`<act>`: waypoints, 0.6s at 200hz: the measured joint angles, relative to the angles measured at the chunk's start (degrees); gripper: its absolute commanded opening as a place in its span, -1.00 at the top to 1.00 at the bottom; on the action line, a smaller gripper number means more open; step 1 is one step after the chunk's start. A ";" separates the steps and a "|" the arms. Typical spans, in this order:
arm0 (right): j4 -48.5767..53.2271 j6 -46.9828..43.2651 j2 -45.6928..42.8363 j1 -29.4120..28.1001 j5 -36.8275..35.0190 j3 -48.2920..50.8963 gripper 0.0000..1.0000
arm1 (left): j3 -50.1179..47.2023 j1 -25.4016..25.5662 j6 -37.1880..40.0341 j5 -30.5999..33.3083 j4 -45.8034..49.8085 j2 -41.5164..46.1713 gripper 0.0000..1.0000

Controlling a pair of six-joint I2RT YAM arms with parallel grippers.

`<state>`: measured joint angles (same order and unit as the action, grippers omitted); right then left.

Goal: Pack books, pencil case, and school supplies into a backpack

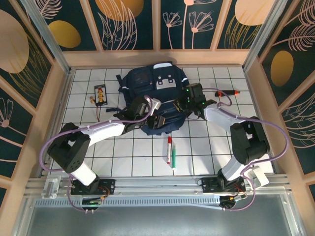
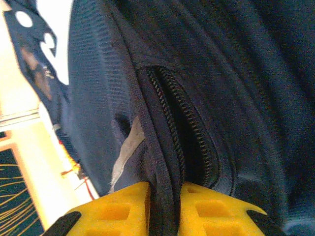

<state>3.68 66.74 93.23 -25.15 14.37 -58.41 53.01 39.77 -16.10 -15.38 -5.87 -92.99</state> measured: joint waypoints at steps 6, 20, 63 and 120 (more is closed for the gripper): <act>-1.05 0.42 -0.28 0.00 0.46 0.04 0.57 | 0.00 0.00 0.00 0.15 -0.17 0.00 0.07; -3.80 1.86 -0.90 -0.04 1.46 0.42 0.58 | 0.00 0.00 0.07 0.50 -0.74 0.00 0.06; -10.73 6.19 -1.27 -0.24 4.33 1.53 1.00 | 0.00 0.00 0.92 1.77 -4.26 -0.55 0.07; -12.07 7.37 -1.27 -0.81 4.66 1.60 1.00 | 0.02 0.24 3.06 4.48 -8.59 -4.79 0.60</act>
<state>-8.38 74.11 91.96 -25.96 19.03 -56.82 53.04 40.01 -13.04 -10.90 -14.46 -97.78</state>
